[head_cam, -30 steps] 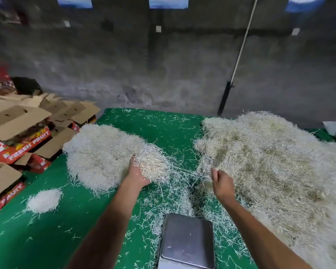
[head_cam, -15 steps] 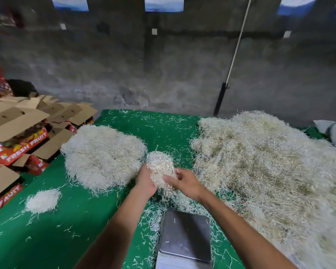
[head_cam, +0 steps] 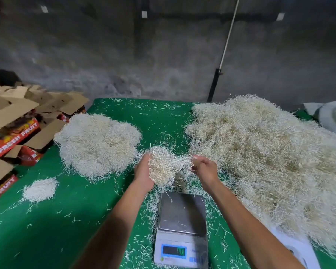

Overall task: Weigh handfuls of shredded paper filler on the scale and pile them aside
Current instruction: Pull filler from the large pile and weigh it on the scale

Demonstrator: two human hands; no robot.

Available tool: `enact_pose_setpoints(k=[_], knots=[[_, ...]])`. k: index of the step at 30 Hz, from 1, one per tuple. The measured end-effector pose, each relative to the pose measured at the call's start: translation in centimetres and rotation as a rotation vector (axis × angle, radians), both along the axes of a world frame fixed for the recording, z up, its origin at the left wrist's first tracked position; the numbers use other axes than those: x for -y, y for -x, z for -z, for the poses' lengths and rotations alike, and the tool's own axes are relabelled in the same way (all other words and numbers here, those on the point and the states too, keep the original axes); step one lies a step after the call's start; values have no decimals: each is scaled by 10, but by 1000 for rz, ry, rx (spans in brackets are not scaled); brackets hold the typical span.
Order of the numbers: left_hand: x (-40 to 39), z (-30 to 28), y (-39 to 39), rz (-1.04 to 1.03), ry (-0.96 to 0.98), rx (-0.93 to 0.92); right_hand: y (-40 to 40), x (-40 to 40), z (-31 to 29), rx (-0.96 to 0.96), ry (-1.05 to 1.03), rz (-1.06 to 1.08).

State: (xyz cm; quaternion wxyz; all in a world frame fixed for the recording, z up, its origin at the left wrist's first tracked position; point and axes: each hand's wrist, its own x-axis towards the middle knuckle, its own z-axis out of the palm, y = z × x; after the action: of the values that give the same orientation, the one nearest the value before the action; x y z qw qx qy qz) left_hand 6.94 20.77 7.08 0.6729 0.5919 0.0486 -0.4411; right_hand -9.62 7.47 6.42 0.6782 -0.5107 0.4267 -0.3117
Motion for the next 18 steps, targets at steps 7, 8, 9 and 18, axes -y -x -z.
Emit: enact_pose_setpoints(k=[7, 8, 9, 18], knots=[[25, -1, 65, 286, 61, 76, 24, -8, -16, -25, 67, -157], [30, 0, 75, 331, 104, 15, 26, -14, -15, -95, 198, -217], [35, -7, 85, 357, 130, -40, 28, -18, -9, -175, 364, -271], [17, 28, 100, 274, 51, -96, 34, -45, 22, -423, 863, -243]])
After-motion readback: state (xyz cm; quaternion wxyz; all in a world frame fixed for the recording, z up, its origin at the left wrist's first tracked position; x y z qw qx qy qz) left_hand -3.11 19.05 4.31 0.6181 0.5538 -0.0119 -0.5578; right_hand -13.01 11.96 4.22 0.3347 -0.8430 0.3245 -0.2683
